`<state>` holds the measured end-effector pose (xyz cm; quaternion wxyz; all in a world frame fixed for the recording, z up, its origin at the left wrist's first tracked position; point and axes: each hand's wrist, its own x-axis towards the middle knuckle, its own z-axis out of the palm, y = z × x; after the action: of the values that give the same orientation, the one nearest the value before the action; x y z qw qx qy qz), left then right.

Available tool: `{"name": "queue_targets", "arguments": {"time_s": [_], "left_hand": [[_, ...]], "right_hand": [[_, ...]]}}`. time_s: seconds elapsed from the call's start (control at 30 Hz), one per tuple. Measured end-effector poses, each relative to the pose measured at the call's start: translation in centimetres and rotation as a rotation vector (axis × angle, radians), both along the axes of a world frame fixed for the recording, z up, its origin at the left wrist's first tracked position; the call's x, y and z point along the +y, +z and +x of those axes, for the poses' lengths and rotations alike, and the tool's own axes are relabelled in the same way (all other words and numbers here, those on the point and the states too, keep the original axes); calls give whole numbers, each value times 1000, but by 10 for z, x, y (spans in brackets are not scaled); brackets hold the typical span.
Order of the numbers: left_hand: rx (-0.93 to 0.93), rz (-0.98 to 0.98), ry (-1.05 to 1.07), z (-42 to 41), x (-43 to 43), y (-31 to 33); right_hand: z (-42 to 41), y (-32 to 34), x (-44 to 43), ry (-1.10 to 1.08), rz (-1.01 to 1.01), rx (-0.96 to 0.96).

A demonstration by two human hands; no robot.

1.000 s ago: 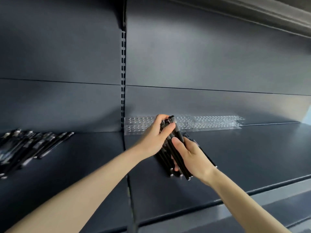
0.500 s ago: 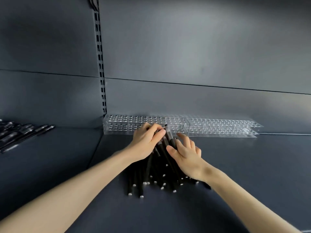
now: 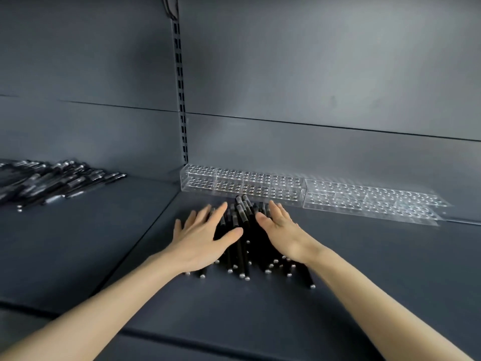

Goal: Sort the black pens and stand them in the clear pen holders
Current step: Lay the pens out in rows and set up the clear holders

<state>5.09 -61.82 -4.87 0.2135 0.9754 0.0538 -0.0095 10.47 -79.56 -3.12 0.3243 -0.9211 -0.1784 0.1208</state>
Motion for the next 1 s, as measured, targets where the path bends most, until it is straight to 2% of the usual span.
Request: {"name": "queue_targets", "arguments": {"time_s": [0.1, 0.2, 0.4, 0.67, 0.87, 1.0], "left_hand": [[-24, -29, -23, 6, -3, -2], [-28, -75, -62, 9, -1, -2], [2, -87, -107, 9, 7, 4], [-15, -104, -117, 4, 12, 5], [-331, 45, -116, -4, 24, 24], [-542, -9, -59, -23, 44, 48]], "right_hand": [[0, 5, -5, 5, 52, -22], [0, 3, -7, 15, -72, -72], [-5, -13, 5, 59, -164, -87], [-9, -6, 3, 13, -118, -89], [-8, 11, 6, 11, -15, -325], [-15, 30, 29, -2, 93, -476]]}}
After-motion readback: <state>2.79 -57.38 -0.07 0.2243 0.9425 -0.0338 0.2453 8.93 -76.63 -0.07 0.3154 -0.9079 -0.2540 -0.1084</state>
